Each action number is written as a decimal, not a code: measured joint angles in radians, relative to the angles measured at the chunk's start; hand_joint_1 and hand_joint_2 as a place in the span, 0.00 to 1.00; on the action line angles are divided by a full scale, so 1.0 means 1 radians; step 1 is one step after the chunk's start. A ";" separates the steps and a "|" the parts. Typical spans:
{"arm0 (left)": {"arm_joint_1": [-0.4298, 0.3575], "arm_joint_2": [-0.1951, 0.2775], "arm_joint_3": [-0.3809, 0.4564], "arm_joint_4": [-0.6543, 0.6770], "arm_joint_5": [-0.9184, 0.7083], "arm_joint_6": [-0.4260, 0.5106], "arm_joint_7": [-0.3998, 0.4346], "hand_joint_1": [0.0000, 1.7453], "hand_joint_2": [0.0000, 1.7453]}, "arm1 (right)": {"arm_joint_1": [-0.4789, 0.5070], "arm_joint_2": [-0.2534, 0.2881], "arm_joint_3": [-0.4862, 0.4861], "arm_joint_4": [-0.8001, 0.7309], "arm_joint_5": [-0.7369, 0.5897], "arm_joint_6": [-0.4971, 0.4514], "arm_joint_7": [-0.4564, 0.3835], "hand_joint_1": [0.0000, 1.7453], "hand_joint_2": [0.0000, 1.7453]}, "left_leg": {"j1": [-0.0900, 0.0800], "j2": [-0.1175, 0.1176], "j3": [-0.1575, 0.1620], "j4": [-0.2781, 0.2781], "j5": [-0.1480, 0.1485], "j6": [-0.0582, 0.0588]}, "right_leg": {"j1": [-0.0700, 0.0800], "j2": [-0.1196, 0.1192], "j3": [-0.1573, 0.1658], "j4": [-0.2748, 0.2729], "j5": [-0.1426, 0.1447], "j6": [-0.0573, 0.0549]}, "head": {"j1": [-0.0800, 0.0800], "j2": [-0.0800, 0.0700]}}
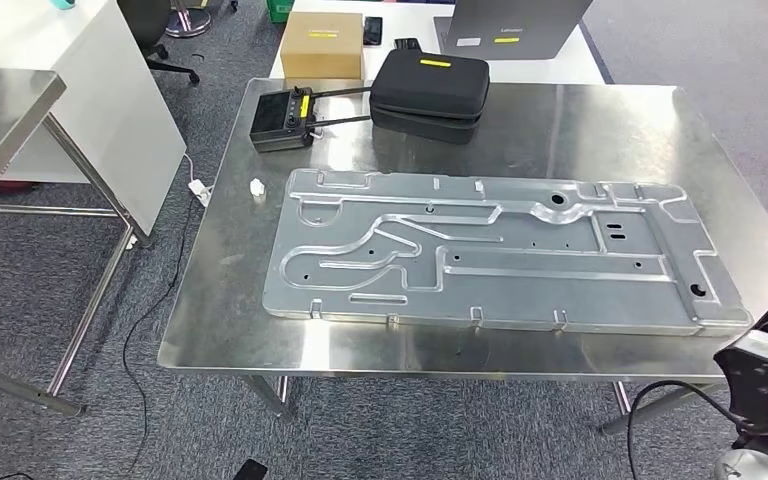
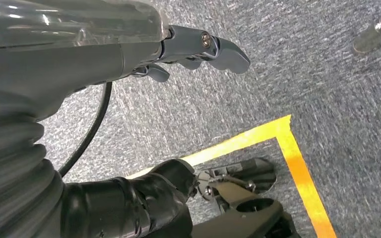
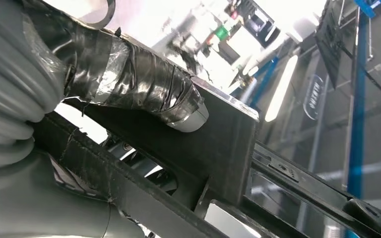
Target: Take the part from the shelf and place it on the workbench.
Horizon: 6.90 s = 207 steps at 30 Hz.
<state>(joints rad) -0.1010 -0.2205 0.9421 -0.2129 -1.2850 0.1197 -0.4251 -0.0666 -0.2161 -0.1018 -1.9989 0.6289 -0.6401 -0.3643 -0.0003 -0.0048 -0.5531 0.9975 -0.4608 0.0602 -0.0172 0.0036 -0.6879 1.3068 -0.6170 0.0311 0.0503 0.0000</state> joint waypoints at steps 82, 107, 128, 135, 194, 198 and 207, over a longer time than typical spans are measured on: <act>-0.047 -0.025 -0.107 0.000 -0.054 0.103 0.156 0.00 1.00 | -0.377 -0.074 0.745 0.753 0.940 0.064 0.451 1.00 1.00 | 0.011 -0.002 -0.047 0.040 0.009 -0.058 | 0.002 -0.005 0.091 -0.273 0.162 -0.032 | -0.021 0.000; -0.044 -0.014 -0.108 0.000 -0.013 0.046 0.129 0.00 0.50 | -0.560 -0.083 1.094 1.107 0.935 0.101 0.648 0.96 1.00 | 0.012 -0.001 -0.155 0.289 -0.113 -0.066 | 0.004 -0.012 0.109 -0.303 0.177 -0.056 | -0.026 0.000; -0.044 -0.015 -0.117 0.000 -0.018 0.084 0.165 0.00 0.00 | -0.563 -0.059 1.091 1.163 0.939 0.042 0.690 0.00 0.00 | 0.007 0.003 -0.019 0.012 0.017 -0.024 | 0.017 -0.003 0.127 -0.287 0.153 -0.032 | -0.024 0.000; -0.043 -0.017 -0.124 0.000 -0.016 0.084 0.166 0.00 0.00 | -0.496 -0.046 0.968 1.078 0.939 0.057 0.551 0.00 0.00 | 0.012 0.002 -0.091 0.169 -0.080 -0.058 | 0.009 -0.011 0.140 -0.319 0.169 -0.060 | -0.026 0.000; 0.011 -0.010 -0.090 0.000 0.082 0.203 0.142 0.00 0.00 | 0.242 0.181 0.180 -0.024 -0.411 0.131 -0.285 0.00 0.00 | 0.012 0.001 -0.060 0.055 -0.003 -0.064 | 0.001 -0.006 0.151 -0.293 0.128 -0.049 | -0.026 0.000; 0.013 -0.010 -0.084 0.000 0.084 0.203 0.141 0.00 0.00 | 0.253 0.192 0.172 -0.024 -0.419 0.138 -0.285 0.00 0.00 | 0.014 0.002 -0.146 0.289 -0.140 -0.073 | 0.007 -0.010 0.122 -0.289 0.146 -0.065 | -0.028 0.000; 0.012 -0.007 -0.079 0.000 0.084 0.203 0.138 0.00 0.00 | 0.261 0.204 0.161 -0.024 -0.423 0.140 -0.285 0.00 0.00 | 0.002 0.004 0.033 0.010 -0.037 -0.034 | 0.015 -0.010 0.096 -0.272 0.167 -0.035 | -0.028 0.000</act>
<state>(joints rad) -0.0890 -0.2273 0.8634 -0.2132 -1.2007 0.3231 -0.2872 0.1940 -0.0121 0.0587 -2.0233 0.2061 -0.4996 -0.6497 0.0019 -0.0009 -0.5196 1.0076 -0.4982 0.0263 -0.0022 -0.0063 -0.5920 1.0352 -0.4495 -0.0042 0.0224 0.0000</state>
